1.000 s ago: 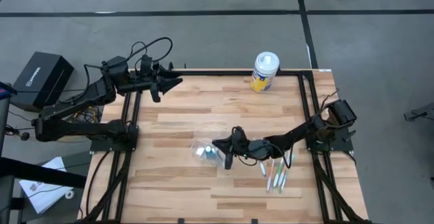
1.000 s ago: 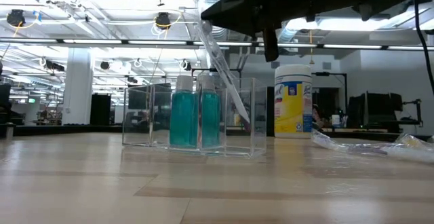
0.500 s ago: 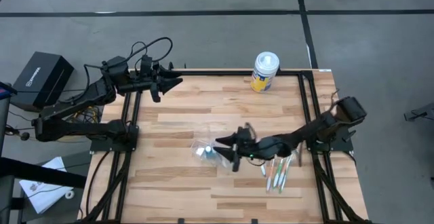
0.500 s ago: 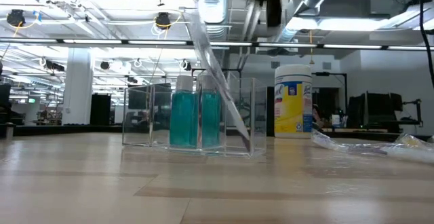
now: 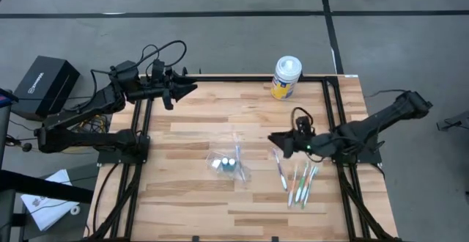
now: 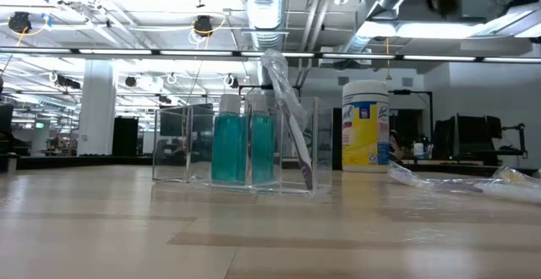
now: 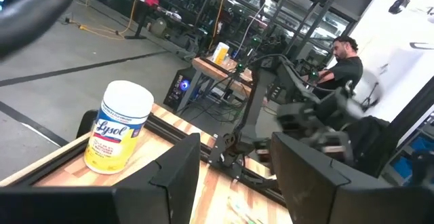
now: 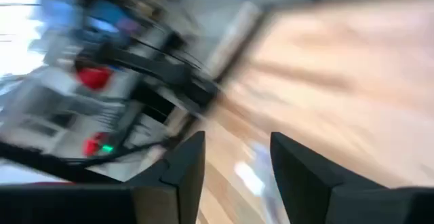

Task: Pick & Place toothbrushing station
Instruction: Put the left orange toothbrush into the transparent organizer

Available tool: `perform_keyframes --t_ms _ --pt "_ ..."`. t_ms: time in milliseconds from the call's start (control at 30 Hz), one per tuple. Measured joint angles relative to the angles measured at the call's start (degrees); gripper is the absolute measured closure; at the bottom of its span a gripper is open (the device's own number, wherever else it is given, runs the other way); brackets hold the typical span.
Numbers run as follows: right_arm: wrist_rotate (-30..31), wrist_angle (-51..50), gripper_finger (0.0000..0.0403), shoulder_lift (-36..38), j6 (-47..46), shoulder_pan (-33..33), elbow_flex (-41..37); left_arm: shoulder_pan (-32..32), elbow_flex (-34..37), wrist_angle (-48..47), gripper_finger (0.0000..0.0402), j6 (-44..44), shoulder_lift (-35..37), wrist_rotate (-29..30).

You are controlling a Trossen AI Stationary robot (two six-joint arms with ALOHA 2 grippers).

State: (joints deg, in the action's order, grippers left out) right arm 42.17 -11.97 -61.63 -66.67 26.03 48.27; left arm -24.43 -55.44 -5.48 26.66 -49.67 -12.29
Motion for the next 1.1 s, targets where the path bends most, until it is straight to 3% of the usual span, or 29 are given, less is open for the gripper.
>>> perform_keyframes --t_ms 100,400,633,767,1100 --pt "-3.4 -14.0 0.0256 1.0 -12.3 1.3 -0.1 0.0 0.0 0.0 0.0225 0.7 0.0 0.0" --pt "-22.5 -42.2 0.0254 -2.6 -35.4 5.0 -0.1 0.0 0.0 -0.1 0.0225 -0.7 -0.9 0.6" --pt "-24.3 -36.9 0.0252 -7.3 -46.9 5.9 -2.4 0.0 0.0 -0.1 0.0225 -2.6 -4.7 0.2" --pt "-26.2 -30.7 0.0254 -10.8 -49.6 4.8 -3.7 0.0 0.0 0.0 0.0225 -2.6 -7.5 -1.2" --pt "-35.6 -29.1 0.0237 -19.0 -53.5 3.3 -3.7 0.0 0.0 0.0 0.0225 -5.9 -12.5 -4.6"
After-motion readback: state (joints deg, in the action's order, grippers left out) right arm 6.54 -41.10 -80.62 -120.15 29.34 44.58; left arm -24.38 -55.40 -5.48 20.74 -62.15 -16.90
